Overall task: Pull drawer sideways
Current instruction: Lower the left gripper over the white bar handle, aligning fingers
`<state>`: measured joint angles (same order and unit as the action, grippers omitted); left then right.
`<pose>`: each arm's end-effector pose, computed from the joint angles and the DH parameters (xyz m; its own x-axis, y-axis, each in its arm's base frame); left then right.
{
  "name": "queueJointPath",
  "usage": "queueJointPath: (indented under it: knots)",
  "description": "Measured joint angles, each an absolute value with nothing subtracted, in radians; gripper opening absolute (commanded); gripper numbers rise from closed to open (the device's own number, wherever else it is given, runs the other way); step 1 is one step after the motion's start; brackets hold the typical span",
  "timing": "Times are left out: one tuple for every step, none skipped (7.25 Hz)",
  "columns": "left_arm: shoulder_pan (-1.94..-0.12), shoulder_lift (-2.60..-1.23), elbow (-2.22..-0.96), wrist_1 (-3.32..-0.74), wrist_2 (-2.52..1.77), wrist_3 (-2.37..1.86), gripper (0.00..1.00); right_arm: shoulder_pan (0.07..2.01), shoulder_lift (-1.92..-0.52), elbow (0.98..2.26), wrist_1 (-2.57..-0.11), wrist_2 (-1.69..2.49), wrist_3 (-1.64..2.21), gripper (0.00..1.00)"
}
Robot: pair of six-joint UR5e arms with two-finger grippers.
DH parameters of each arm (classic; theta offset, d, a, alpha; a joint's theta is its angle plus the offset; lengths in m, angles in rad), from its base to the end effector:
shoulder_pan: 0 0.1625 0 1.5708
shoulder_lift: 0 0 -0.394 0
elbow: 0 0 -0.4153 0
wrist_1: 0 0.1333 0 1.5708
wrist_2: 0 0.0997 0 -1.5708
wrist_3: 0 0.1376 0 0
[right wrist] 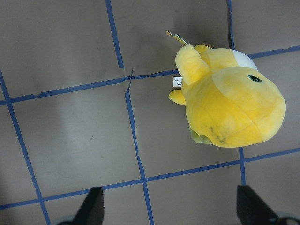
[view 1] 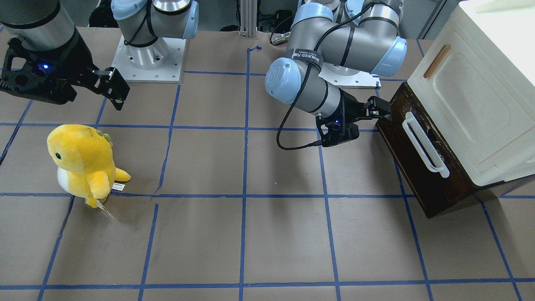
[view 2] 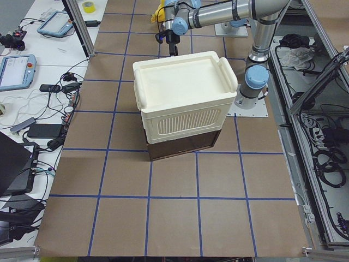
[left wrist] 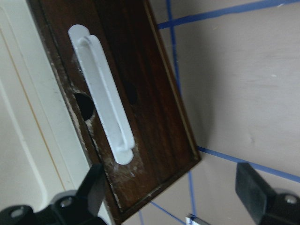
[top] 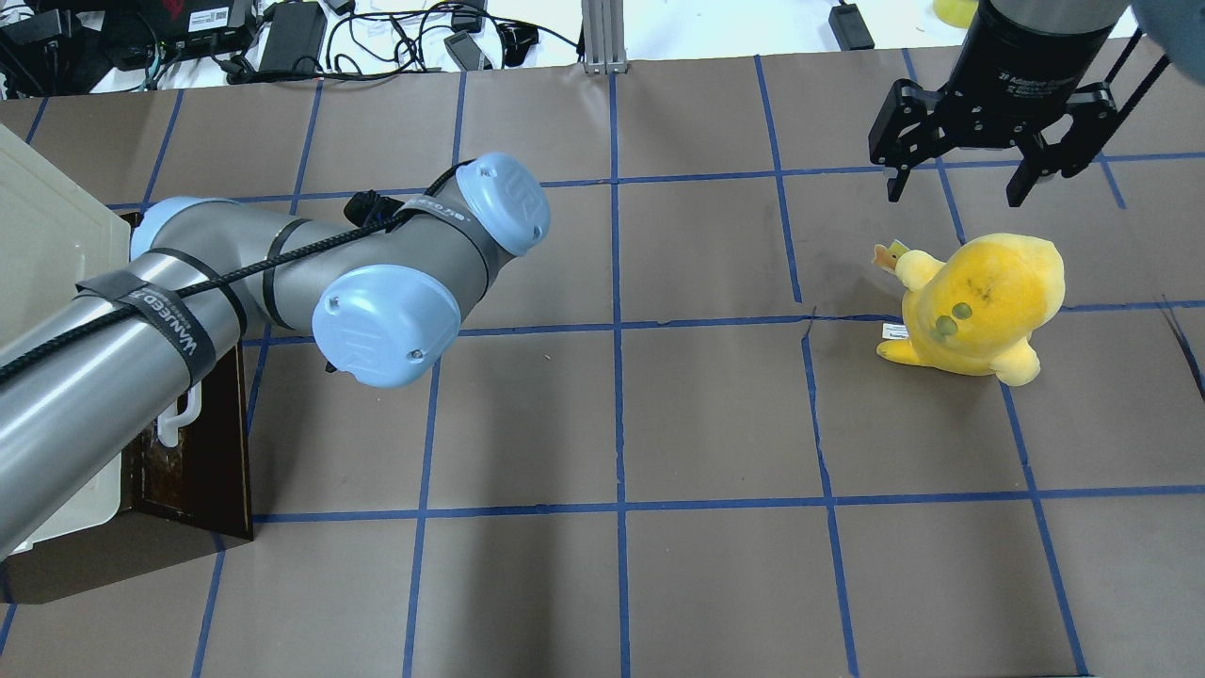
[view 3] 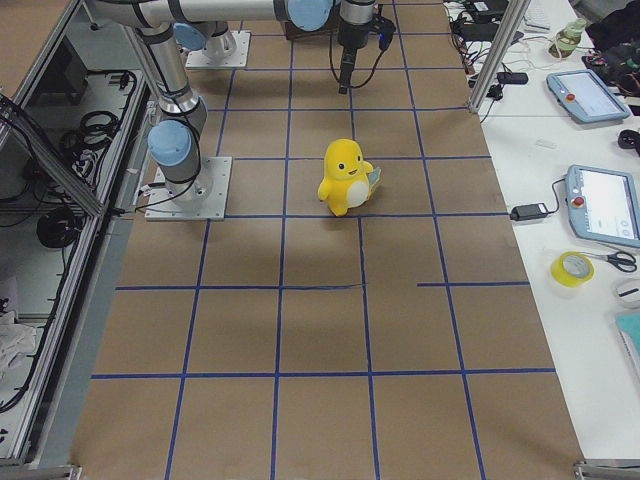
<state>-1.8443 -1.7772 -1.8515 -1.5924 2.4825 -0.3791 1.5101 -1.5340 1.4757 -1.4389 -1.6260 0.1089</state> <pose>-0.1570 -0.4688 0.2316 -0.5385 0.1869 -0.8217 0.0394 0.9796 0.1969 0.0940 -0.5251 0.4361 -0.9844 0.1644 0.0627 0.1685 0.9834 0.0671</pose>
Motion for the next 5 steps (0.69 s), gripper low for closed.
queueJointPath:
  knots:
    - [-1.826, -1.796, -1.872, -1.597, 2.518, -0.379, 1.0, 1.51, -1.534, 1.476, -1.439, -1.626, 0.109, 1.0]
    - [-1.806, -1.813, -1.891, -1.6, 2.556, -0.377, 1.0, 1.51, -1.534, 1.476, -1.439, -1.626, 0.109, 1.0]
    - [-1.784, -1.826, -1.9, -1.605, 2.592, -0.375, 1.0, 1.511, -1.534, 1.476, -1.439, -1.626, 0.109, 1.0]
    - [-1.756, -1.835, -1.9, -1.609, 2.615, -0.373, 1.0, 1.511, -1.534, 1.476, -1.439, -1.626, 0.109, 1.0]
    - [-1.725, -1.838, -1.895, -1.609, 2.656, -0.372, 1.0, 1.511, -1.534, 1.476, -1.439, -1.626, 0.109, 1.0]
